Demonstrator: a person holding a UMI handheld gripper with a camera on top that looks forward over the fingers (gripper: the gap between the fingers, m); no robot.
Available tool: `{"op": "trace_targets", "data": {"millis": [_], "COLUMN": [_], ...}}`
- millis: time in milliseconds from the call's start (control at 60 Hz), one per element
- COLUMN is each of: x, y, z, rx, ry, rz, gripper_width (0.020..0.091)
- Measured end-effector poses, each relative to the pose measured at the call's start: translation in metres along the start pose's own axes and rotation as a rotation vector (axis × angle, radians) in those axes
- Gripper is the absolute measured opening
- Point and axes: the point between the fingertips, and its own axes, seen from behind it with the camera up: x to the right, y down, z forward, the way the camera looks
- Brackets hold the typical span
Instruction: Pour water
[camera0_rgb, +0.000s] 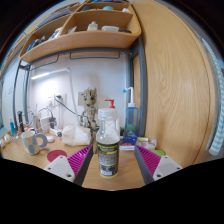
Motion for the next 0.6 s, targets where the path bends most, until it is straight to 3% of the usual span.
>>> {"op": "trace_targets", "data": {"millis": [67,183,267,333,417,550,600], "x": [0.001,-0.002,-0.008,-0.011,-0.011,-0.011,-0.011], "y": [0.000,-0.002,0.001,-0.004,-0.004,-0.002,-0.003], "z": [0.017,0.036,0.045,0.047,0.048,0.047,0.047], "rx": [0.004,0.015,0.011,0.033,0.017,0.025,0.025], "ry": [-0.005,-0.018,-0.034,-0.035,-0.017,0.010,0.012], "rz": [0.000,0.008,0.015,-0.001,-0.025,-0.037,-0.044], "gripper_width": [0.0850,0.0778,0.0636,0.0441,0.0413,0.0283,0.0275]}}
